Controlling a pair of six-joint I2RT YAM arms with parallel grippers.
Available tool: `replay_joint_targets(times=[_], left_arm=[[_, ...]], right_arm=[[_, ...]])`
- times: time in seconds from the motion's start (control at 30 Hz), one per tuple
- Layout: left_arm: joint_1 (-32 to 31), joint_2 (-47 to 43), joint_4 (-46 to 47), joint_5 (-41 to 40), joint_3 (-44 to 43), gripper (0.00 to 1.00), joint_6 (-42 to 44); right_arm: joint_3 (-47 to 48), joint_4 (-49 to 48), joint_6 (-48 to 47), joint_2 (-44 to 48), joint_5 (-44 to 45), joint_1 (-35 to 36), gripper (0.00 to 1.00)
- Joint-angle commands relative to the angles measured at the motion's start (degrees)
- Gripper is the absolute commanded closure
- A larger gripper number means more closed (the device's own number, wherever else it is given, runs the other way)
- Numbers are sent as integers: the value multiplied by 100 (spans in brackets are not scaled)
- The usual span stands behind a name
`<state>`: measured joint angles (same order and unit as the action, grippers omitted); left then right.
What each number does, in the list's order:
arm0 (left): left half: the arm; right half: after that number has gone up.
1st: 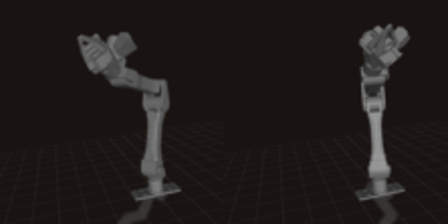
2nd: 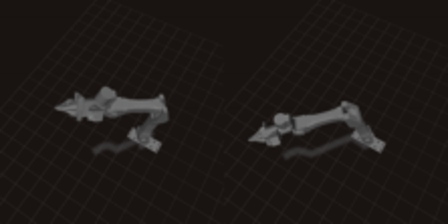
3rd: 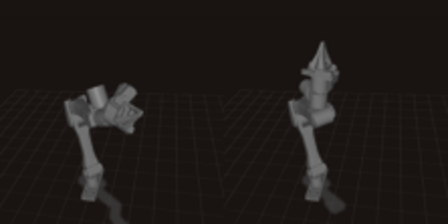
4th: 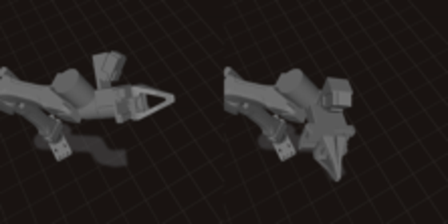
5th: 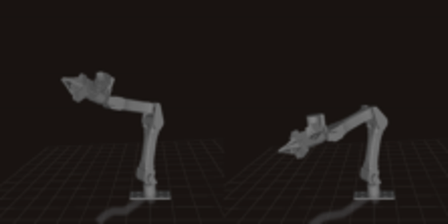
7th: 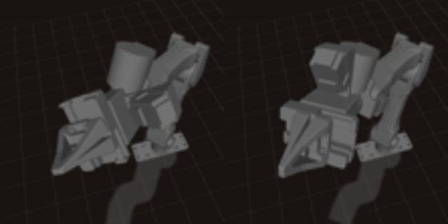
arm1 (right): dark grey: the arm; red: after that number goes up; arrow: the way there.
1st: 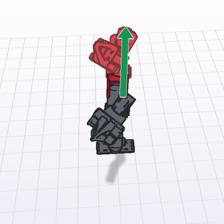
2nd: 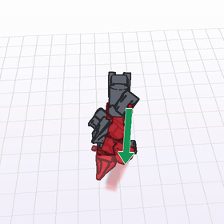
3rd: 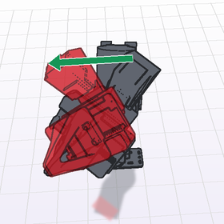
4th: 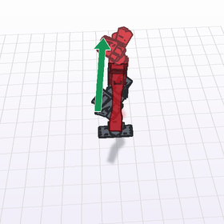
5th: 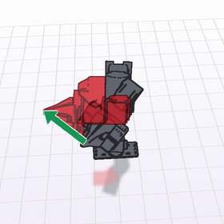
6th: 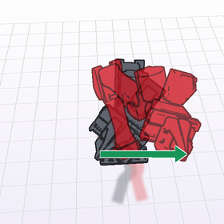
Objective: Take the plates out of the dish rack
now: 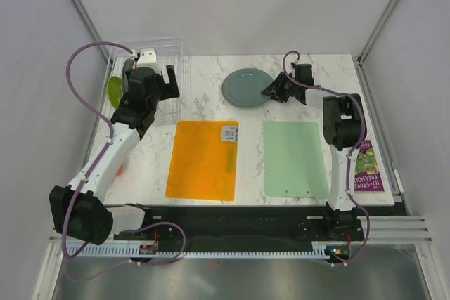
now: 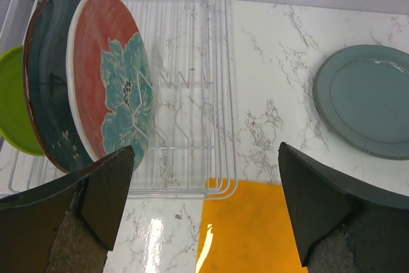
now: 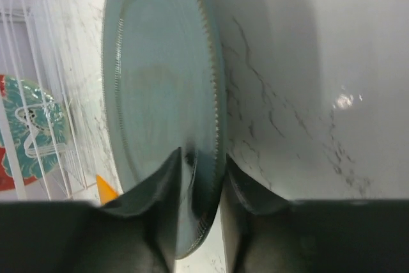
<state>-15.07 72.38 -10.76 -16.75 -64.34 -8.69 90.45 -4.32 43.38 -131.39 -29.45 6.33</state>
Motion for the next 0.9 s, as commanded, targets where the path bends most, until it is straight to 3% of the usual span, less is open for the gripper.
replay_joint_targets(times=[0.0, 0.1, 0.23, 0.4, 0.57, 0.87], left_arm=[[48, 39, -22, -337, -114, 0, 324], [74, -4, -57, -425, -114, 0, 341], [118, -40, -93, -530, -105, 0, 368], [329, 100, -101, -715, -193, 0, 526], [742, 601, -31, -741, -447, 0, 526], [865, 1928, 197, -1198, -1142, 5, 570]], right_arm=[[-142, 360, -268, 316, 132, 79, 55], [-177, 422, -443, 404, 255, 88, 42], [-54, 1116, -855, 562, 729, 79, 36], [-46, 1958, -1392, 1255, 2019, 79, 23], [-308, 2224, -1788, 2089, 2576, 79, 19], [-853, 2207, -2000, 2733, 2498, 79, 19]])
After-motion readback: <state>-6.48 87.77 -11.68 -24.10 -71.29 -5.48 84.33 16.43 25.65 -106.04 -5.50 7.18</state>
